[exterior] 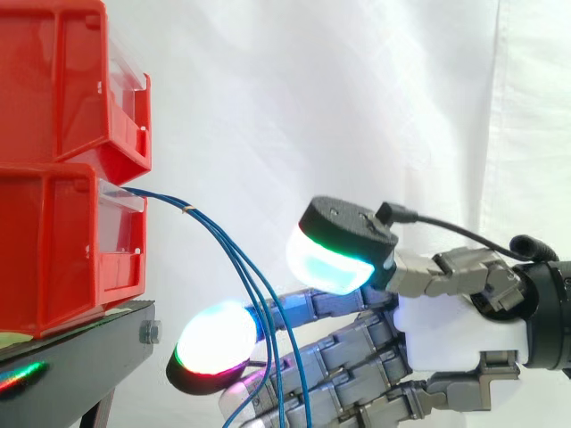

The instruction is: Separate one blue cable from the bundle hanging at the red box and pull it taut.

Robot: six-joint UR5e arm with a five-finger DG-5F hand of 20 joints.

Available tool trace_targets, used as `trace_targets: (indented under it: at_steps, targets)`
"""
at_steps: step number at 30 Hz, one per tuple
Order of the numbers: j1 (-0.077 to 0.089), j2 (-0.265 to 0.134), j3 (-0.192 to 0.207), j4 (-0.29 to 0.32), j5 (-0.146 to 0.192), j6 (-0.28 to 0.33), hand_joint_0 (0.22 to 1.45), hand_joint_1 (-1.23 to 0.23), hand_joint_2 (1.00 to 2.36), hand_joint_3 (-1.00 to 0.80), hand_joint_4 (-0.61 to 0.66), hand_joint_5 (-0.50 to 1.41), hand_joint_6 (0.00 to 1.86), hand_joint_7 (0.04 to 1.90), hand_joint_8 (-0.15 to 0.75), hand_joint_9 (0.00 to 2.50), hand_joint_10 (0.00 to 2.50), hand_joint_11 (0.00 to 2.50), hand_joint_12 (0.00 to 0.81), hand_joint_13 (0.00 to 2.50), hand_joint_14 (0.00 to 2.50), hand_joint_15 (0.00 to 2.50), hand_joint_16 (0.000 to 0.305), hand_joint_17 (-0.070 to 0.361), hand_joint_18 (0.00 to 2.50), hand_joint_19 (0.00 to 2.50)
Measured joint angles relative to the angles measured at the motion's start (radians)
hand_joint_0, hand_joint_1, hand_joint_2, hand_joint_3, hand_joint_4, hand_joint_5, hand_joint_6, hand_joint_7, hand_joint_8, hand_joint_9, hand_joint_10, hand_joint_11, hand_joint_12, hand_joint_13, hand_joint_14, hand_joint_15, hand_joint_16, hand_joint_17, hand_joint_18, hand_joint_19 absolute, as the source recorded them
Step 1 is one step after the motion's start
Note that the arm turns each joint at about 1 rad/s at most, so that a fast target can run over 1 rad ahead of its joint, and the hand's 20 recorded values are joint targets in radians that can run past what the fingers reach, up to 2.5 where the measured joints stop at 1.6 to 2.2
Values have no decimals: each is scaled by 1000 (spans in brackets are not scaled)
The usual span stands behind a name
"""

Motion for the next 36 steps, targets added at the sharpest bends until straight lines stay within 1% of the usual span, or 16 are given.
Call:
trace_targets:
  at_steps: [3,13,21,24,31,36]
  targets:
    - [0,-1,0,6,-12,13,486,-640,1000,-500,236,-159,502,856,245,658,4,185,312,663,9,257,38,86,514,221]
    - [0,-1,0,38,-52,56,540,-704,1000,-500,225,-156,502,874,236,674,5,211,301,688,10,285,35,80,531,254]
    - [0,-1,0,52,-89,71,561,-716,1000,-500,230,-152,502,888,234,684,5,221,296,699,13,296,35,78,552,273]
    - [0,-1,0,62,-104,89,586,-718,1000,-500,224,-151,502,894,230,686,5,223,293,700,11,304,34,77,550,275]
    - [0,-1,0,100,-139,145,600,-720,1000,-487,219,-149,502,912,227,690,6,230,289,706,11,310,34,77,560,293]
    - [0,-2,0,121,-147,175,613,-714,1002,-467,216,-145,502,942,229,698,6,240,288,713,11,315,34,77,567,300]
